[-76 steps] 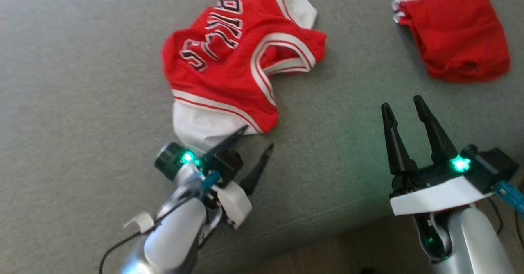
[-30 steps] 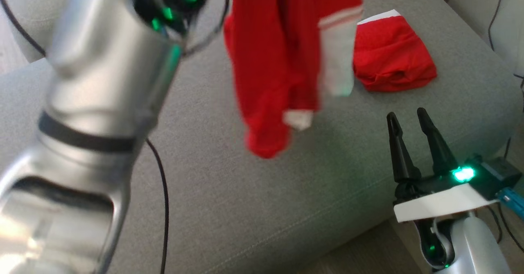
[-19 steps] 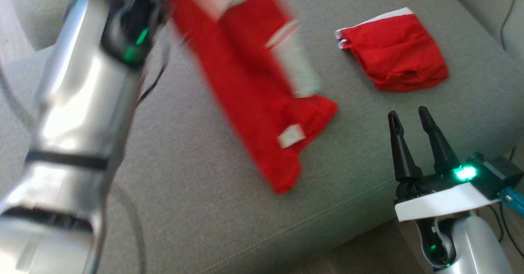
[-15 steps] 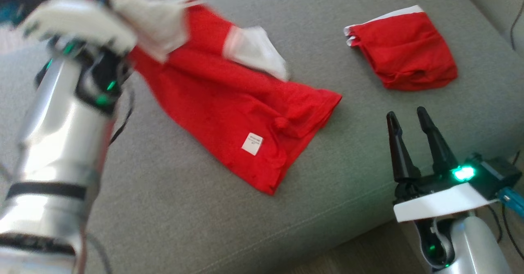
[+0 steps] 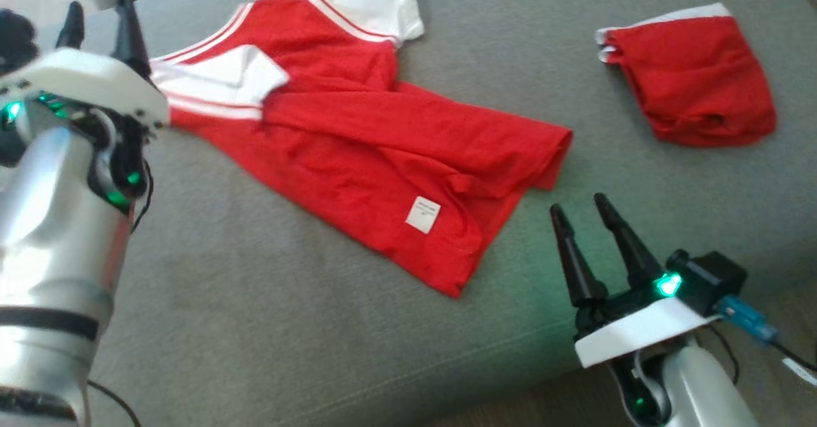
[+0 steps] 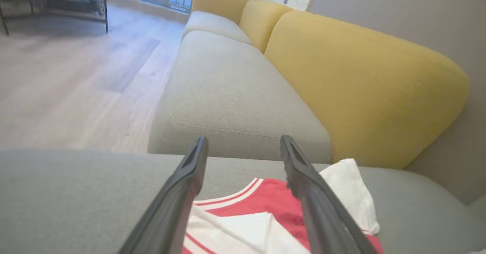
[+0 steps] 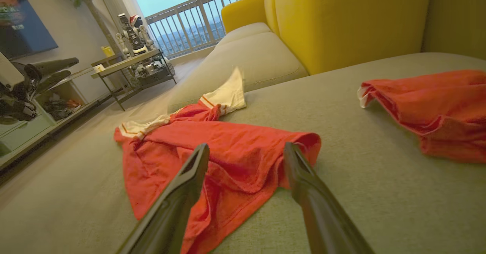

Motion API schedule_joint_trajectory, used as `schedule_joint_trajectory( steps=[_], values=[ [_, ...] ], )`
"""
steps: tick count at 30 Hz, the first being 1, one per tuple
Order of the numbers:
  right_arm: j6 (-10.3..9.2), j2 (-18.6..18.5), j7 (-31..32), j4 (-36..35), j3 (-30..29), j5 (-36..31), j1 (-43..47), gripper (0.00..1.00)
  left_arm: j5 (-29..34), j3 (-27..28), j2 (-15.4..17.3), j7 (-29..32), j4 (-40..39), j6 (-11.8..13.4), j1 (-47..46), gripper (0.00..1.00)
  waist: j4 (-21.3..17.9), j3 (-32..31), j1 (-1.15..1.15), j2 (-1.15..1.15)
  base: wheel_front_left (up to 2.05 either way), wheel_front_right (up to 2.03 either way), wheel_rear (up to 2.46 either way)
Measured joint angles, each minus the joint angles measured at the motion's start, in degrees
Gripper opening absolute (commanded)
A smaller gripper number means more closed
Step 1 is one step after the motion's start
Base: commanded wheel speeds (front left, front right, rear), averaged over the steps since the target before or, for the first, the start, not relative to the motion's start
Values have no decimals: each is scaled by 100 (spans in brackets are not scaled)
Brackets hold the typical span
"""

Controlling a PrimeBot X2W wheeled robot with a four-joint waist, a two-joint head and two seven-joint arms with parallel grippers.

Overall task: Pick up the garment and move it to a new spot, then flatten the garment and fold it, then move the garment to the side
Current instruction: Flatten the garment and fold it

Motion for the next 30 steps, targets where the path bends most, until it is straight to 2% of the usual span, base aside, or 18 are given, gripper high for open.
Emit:
schedule_joint_trajectory(
  steps=[3,5,9,13,18,22,25,26,27,30],
  values=[
    [0,0,0,189,56,-1,-42,100,333,-157,73,-92,-220,26,192,100,114,-4,0,0,0,0,0],
    [0,0,0,385,53,5,-113,100,632,-219,127,-113,-559,155,516,100,235,-22,0,0,0,0,0],
    [0,0,0,918,-176,63,-320,100,1196,-31,126,-116,-1798,468,1428,100,498,-68,0,0,0,0,0],
    [0,-5,0,1668,-557,109,-684,100,1655,119,-23,-123,-2862,712,2455,100,772,-117,-1,0,0,0,0],
    [0,-9,0,2850,-1001,113,-1382,100,2034,201,-360,-152,-3669,788,3474,100,1118,-174,-1,0,0,0,0],
    [0,-20,1,3925,-1436,88,-1928,100,2339,240,-575,-152,-4084,814,3856,100,1390,-212,-1,0,0,0,0],
    [0,-33,1,4715,-1550,138,-2298,100,2514,252,-749,-152,-4263,758,4021,100,1605,-237,-1,0,0,0,0],
    [0,-32,0,4897,-1614,43,-2407,63,2576,242,-813,-152,-4319,750,4085,100,1676,-247,-1,0,0,0,0],
    [0,-33,0,5040,-1730,-113,-2515,0,2633,241,-878,-152,-4356,708,4155,100,1748,-256,-1,0,0,0,0],
    [0,-59,0,5087,-2303,-848,-2735,0,2820,207,-1020,-152,-4469,626,4392,100,1969,-279,-1,0,0,0,0]
  ],
)
